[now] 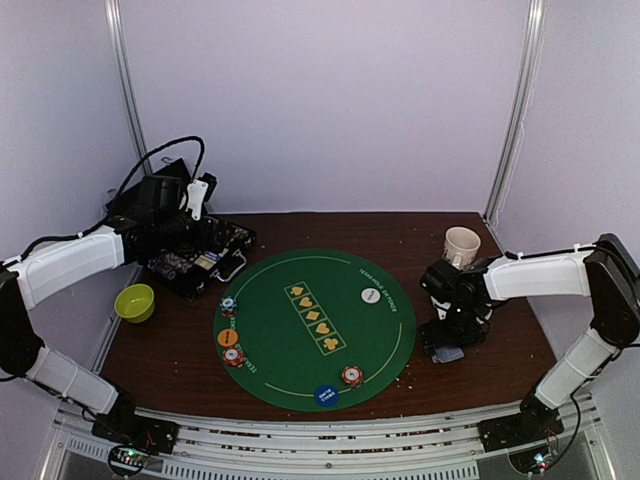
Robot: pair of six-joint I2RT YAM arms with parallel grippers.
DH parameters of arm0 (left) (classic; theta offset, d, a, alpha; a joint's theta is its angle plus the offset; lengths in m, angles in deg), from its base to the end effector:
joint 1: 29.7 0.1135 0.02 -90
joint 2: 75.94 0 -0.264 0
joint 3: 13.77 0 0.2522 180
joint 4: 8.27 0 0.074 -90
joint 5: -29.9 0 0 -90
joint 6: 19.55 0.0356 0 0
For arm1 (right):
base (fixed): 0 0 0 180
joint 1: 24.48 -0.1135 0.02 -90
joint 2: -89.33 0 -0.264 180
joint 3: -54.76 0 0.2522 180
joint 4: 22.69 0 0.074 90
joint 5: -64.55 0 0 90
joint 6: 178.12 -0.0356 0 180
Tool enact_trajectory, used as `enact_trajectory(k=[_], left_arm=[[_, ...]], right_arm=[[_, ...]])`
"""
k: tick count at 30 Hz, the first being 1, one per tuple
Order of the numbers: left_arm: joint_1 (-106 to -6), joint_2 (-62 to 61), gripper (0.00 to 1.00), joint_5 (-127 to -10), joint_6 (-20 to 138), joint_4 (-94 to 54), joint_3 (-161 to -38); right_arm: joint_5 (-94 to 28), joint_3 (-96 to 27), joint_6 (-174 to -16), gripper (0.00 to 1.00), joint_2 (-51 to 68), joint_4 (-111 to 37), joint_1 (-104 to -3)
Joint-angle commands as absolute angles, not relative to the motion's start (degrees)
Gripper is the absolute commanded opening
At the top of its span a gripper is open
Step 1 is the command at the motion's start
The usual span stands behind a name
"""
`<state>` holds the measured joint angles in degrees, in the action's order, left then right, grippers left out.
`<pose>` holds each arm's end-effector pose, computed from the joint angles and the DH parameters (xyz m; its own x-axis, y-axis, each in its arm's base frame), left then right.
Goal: Distribute texas hold em gaming equipment
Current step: Pick up the poker card from the center of the board.
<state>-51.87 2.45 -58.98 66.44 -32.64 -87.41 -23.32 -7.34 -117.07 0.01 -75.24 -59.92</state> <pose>0.2910 -0.1178 0.2979 -0.4748 0.1180 -0.8721 0.3291 0.9429 -0.0516 0.2131 0.1500 0.1543 -0.9795 -0.1034 -0.1731 -0.1142 0.9920 0.0540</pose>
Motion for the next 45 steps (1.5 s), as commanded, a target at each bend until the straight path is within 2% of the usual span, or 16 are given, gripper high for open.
enact_trajectory(k=[1,12,23,31,39,45], left_arm=[[-51.65,2.9,0.98,-58.43,67.18,-31.0,-87.96],[-51.65,2.67,0.98,-58.43,67.28,-31.02,-87.86],[-51.59,2.29,0.98,-58.43,67.38,-31.08,-87.69],[-51.66,2.38,0.98,-58.59,67.52,-31.04,-87.76],[-51.65,2.55,0.98,-58.65,67.41,-31.04,-87.78],[-51.59,2.38,0.98,-60.12,66.76,-31.0,-87.99]], right_arm=[[-22.69,-6.59,-118.57,0.95,-0.84,-78.58,-62.4],[-19.54,-6.48,-119.82,0.9,-1.31,-79.36,-64.2],[-19.33,-6.02,-119.35,0.74,-2.69,-76.51,-64.21],[-18.86,-6.75,-118.63,0.56,-1.51,-78.81,-64.16],[-18.0,-12.29,-114.79,0.52,0.8,-84.16,-65.24],[-16.27,-22.65,-109.07,0.51,1.43,-89.18,-69.61]])
